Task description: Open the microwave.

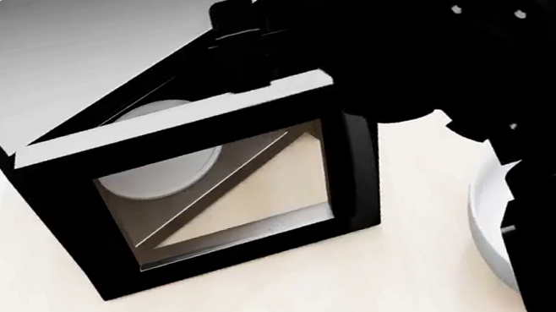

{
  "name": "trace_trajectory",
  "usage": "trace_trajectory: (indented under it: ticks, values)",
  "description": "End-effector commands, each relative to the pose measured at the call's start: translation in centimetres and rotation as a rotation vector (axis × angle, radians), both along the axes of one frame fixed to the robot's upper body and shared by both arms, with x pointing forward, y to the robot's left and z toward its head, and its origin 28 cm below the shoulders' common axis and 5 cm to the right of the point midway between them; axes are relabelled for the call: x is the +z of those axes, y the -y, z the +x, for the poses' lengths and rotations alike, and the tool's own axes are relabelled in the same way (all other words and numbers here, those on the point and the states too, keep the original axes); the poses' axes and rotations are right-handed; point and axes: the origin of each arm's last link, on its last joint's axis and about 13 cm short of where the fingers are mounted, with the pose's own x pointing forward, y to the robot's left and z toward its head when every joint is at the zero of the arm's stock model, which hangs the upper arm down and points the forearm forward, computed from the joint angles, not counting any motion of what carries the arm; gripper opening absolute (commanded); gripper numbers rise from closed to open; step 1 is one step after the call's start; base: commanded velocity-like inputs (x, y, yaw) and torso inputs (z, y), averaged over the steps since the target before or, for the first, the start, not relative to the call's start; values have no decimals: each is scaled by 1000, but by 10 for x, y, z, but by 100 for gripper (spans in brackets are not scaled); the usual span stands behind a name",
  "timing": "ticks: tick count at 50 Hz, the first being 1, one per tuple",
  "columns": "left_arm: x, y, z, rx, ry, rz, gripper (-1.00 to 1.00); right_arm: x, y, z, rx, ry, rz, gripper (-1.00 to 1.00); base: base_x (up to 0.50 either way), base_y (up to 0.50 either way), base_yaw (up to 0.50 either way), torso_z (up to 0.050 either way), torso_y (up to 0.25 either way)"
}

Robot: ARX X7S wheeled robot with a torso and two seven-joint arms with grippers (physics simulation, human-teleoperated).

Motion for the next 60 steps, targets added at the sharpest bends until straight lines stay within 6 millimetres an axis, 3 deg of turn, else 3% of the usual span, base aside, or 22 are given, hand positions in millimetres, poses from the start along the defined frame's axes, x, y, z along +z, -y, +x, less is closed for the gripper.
trace_trajectory:
  ticks: [1, 60]
  values:
    - [0, 0, 1, 1, 0, 1, 100, -9, 0, 5, -2, -24, 11, 100, 0, 0, 0, 0, 0]
    - [0, 1, 0, -1, 2, 3, 100, -23, 0, -6, 58, -92, -3, 100, 0, 0, 0, 0, 0]
